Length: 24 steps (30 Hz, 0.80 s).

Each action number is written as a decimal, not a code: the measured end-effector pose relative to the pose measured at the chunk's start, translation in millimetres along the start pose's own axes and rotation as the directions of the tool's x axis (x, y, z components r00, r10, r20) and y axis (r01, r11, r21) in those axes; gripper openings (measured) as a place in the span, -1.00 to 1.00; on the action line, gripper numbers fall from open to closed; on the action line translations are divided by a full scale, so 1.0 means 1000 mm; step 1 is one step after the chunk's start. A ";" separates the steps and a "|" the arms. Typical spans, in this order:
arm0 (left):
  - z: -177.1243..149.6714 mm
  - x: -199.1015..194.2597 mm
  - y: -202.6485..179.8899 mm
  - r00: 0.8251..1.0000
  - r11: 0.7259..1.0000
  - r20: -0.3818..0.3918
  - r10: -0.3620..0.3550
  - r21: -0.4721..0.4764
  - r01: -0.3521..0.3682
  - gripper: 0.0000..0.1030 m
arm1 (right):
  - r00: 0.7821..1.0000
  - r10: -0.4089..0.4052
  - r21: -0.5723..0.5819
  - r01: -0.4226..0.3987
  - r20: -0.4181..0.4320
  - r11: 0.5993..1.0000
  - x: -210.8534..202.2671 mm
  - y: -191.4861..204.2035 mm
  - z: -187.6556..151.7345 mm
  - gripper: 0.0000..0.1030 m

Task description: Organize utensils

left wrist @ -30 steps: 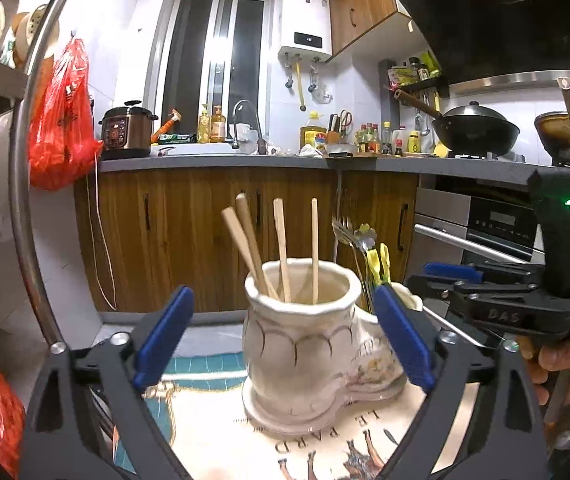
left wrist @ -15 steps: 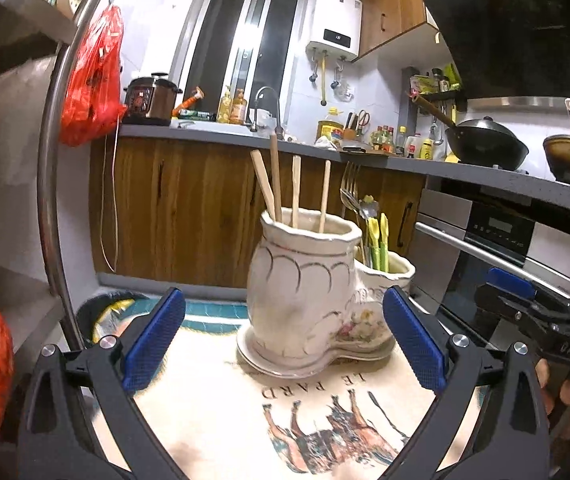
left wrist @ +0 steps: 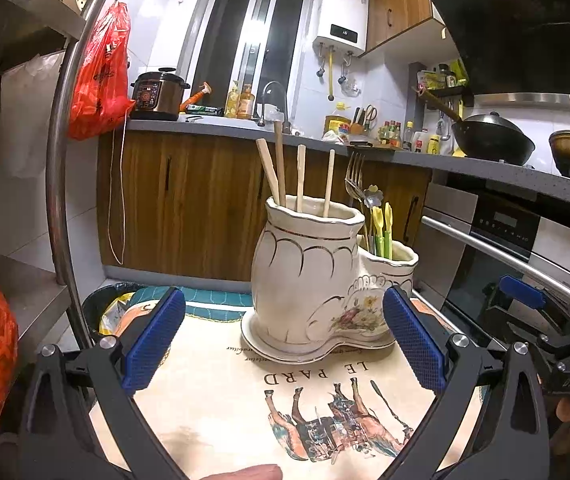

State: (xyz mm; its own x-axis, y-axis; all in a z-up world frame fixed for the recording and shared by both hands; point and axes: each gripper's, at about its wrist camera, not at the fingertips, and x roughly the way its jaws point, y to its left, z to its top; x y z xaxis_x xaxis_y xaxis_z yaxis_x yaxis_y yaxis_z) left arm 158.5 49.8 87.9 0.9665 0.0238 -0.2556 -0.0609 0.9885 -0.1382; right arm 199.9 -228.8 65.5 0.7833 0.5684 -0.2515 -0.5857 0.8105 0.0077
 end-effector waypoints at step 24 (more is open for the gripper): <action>0.000 0.003 -0.008 1.000 0.999 -0.008 0.010 0.038 -0.010 0.90 | 1.000 -0.008 -0.003 0.008 -0.006 1.000 0.002 0.001 -0.001 0.90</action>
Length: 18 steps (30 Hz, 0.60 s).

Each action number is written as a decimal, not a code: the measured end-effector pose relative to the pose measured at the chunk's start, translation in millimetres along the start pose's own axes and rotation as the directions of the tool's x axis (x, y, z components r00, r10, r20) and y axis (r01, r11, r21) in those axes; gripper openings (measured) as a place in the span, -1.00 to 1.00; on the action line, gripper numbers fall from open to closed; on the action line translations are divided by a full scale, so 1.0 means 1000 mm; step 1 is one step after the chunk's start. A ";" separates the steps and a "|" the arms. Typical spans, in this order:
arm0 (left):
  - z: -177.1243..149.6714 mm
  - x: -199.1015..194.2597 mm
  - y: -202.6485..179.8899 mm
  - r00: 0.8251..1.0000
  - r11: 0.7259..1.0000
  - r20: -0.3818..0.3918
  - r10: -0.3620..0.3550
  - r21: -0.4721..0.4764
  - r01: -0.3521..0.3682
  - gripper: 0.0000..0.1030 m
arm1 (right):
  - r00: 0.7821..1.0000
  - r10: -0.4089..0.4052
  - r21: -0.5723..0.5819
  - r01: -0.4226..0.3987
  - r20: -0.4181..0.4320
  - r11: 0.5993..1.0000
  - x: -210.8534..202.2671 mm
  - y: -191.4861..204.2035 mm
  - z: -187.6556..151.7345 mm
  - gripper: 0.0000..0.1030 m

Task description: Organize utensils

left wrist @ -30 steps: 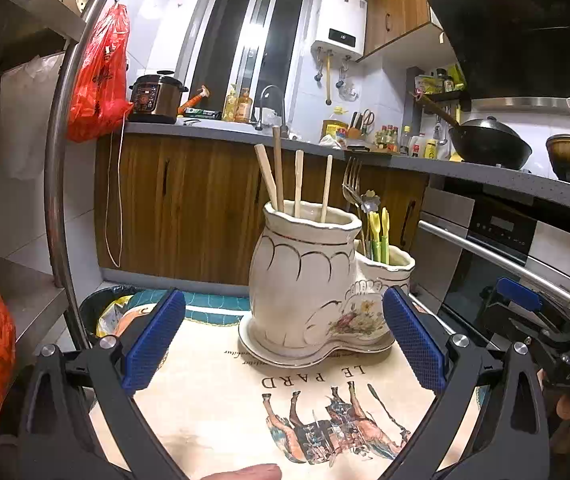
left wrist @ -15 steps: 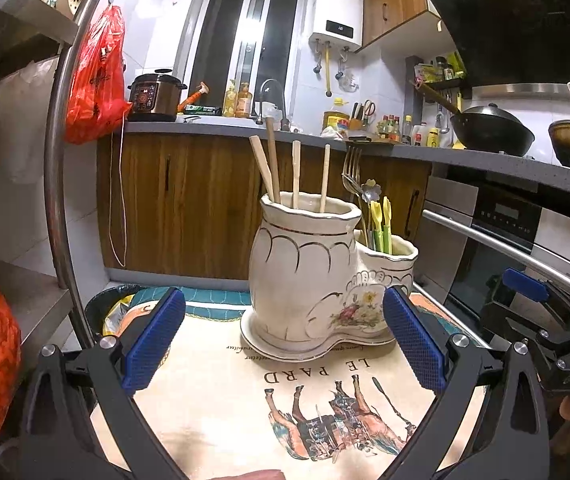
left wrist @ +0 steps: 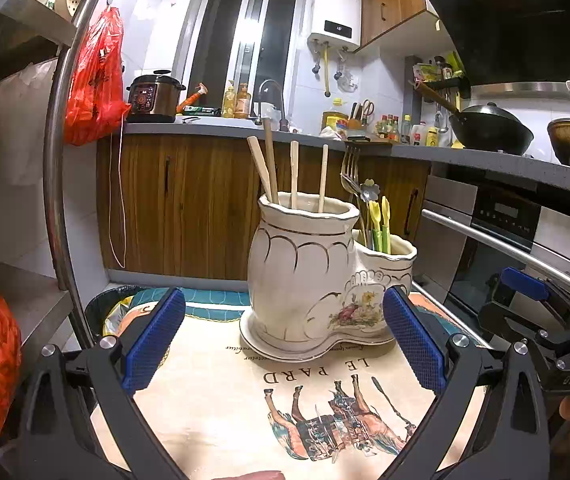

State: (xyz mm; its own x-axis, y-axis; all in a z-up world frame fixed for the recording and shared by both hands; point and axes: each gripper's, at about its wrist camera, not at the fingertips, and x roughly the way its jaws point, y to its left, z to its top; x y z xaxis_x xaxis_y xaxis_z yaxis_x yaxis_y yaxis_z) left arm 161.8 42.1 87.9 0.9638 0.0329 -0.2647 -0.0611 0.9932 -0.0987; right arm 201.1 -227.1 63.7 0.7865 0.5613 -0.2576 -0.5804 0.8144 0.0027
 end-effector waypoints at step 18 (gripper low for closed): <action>0.000 -0.002 -0.004 1.000 1.000 0.003 -0.005 0.009 0.005 0.90 | 1.000 0.005 -0.004 -0.005 0.002 1.000 -0.001 0.003 0.000 0.90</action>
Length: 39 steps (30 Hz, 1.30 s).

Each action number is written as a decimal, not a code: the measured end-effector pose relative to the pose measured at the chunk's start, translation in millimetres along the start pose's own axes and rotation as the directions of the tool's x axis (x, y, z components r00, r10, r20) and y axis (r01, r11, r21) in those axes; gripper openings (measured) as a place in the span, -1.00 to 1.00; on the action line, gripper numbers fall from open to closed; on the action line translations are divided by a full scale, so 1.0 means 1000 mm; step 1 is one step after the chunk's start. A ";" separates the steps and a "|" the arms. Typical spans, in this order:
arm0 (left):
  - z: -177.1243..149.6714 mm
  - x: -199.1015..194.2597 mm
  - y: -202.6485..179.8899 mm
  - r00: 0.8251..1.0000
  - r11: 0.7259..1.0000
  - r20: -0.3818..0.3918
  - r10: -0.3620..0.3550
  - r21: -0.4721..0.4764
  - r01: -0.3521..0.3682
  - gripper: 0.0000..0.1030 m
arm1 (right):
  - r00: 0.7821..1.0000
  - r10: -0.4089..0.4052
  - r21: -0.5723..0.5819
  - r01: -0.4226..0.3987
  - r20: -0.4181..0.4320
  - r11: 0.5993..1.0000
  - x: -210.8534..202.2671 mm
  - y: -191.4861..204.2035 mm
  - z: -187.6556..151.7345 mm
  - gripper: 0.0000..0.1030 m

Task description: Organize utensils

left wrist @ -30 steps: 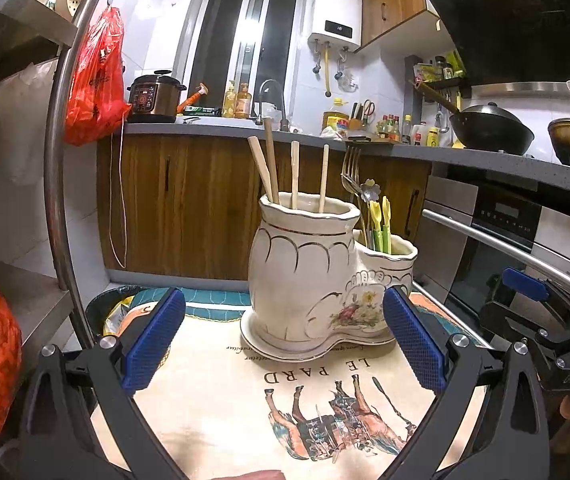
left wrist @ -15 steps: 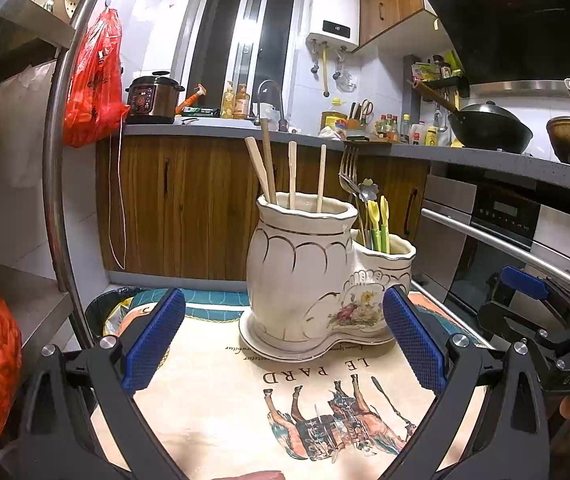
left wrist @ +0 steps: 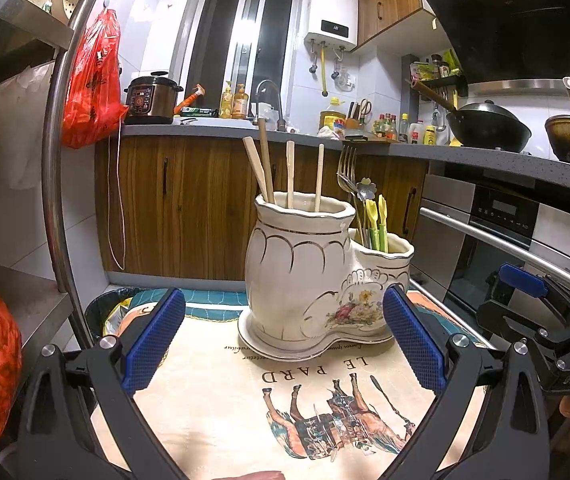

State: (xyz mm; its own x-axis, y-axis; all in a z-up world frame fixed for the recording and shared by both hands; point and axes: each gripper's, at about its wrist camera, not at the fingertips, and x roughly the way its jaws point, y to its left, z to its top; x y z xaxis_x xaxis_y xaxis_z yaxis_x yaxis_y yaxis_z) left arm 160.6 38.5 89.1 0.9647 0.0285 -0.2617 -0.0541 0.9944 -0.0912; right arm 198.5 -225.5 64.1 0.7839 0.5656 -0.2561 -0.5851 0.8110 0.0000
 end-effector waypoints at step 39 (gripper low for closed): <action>-0.003 0.002 -0.004 1.000 1.000 -0.009 0.003 0.024 -0.003 0.90 | 1.000 0.000 -0.002 0.000 0.000 1.000 -0.001 0.001 0.001 0.90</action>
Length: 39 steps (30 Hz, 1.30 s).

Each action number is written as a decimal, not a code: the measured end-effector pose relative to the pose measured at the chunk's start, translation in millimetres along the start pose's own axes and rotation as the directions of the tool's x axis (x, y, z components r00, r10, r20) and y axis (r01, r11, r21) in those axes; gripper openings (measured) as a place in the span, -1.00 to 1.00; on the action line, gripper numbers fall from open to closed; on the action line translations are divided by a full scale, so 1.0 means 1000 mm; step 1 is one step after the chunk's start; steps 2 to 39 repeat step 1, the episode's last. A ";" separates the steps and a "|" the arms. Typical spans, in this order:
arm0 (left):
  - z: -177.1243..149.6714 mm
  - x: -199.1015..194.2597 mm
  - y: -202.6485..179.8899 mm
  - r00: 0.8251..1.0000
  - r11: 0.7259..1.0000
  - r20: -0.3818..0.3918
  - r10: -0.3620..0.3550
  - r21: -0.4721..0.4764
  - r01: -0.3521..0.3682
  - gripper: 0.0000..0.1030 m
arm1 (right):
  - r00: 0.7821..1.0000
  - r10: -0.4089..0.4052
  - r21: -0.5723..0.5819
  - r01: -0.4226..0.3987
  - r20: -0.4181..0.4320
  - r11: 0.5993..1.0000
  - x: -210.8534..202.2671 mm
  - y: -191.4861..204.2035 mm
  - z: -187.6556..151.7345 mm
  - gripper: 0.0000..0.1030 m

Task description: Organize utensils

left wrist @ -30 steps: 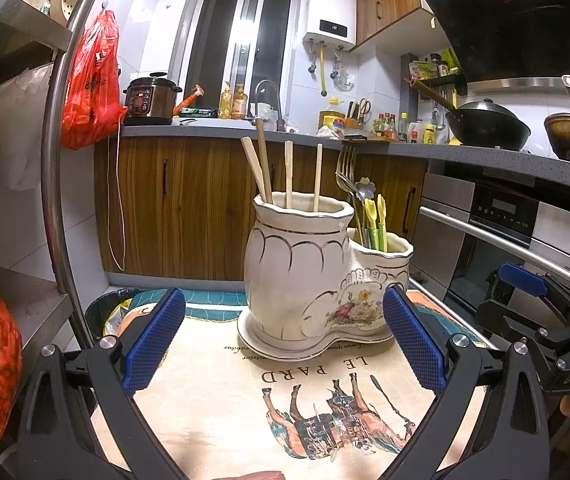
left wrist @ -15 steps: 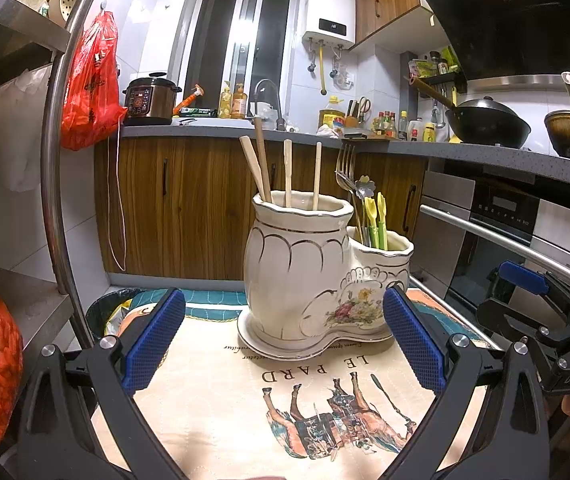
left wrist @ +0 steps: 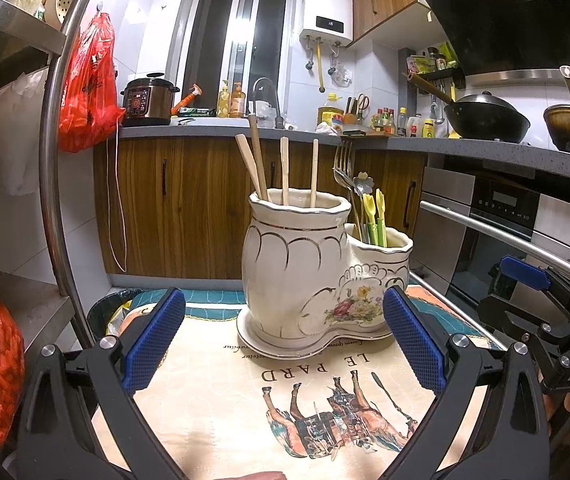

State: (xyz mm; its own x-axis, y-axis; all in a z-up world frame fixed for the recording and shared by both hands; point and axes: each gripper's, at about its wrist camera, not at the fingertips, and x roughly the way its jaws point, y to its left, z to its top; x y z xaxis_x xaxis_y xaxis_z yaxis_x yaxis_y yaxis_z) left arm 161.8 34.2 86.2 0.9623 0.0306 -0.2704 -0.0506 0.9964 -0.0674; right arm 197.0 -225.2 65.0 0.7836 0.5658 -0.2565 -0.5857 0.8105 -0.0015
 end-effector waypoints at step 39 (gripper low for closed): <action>0.000 0.000 0.000 1.000 1.000 0.000 -0.001 -0.001 0.001 0.90 | 1.000 0.000 0.001 0.000 0.000 1.000 0.000 0.000 0.000 0.90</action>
